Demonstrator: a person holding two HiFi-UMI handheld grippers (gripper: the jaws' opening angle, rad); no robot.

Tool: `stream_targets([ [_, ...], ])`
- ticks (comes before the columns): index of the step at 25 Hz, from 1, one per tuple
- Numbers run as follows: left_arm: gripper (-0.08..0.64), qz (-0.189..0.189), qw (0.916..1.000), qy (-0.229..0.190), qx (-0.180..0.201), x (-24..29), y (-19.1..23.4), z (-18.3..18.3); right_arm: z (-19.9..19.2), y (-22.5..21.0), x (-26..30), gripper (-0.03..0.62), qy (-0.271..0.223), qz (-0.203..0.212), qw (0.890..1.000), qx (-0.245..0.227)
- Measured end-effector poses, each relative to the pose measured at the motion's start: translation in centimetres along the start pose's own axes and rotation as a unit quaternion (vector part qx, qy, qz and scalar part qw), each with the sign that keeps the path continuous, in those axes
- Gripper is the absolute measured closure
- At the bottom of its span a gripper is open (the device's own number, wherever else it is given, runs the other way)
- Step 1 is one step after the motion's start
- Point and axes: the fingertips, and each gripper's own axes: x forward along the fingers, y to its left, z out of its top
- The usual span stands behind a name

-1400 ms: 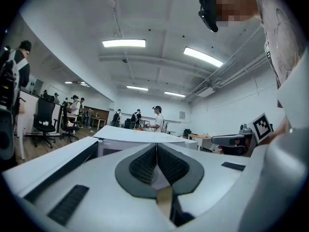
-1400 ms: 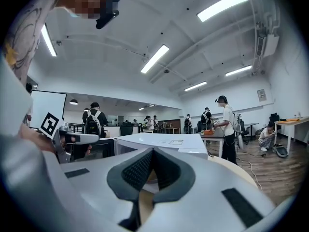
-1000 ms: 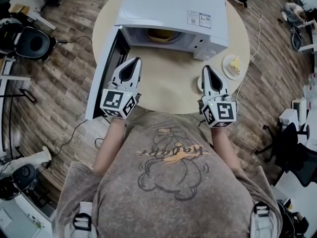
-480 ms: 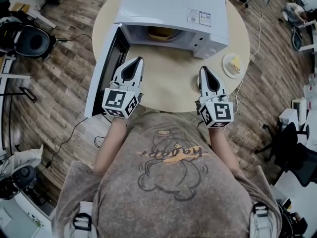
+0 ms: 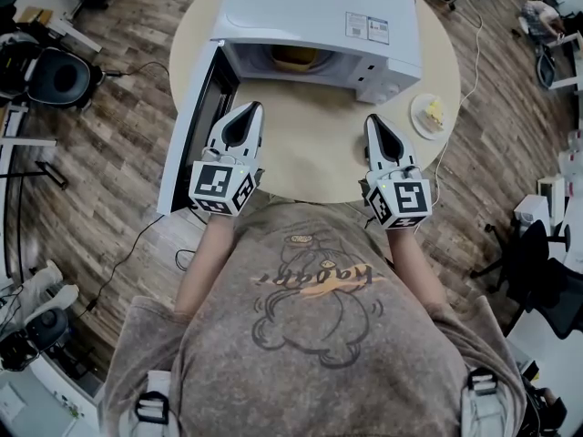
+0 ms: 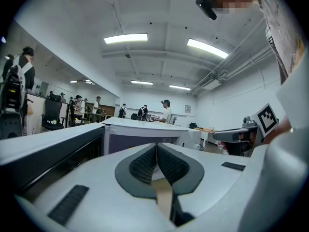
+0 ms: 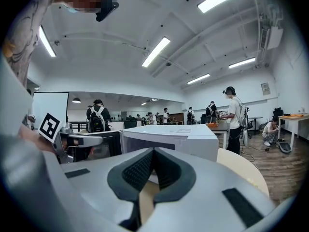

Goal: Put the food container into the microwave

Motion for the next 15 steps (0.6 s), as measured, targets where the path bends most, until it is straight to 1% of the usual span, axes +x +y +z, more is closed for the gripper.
stream_targets([
  [9,0.528,-0.003,1.0000,0.004,-0.003,-0.04,-0.05,-0.06,0.05,0.34,0.62,0.603,0.001,0.003,1.000,0.003],
  [15,0.528,-0.001,0.9999,-0.001,-0.015,0.10,0.04,0.14,0.13,0.29,0.97,0.604,0.006,0.016,1.000,-0.002],
])
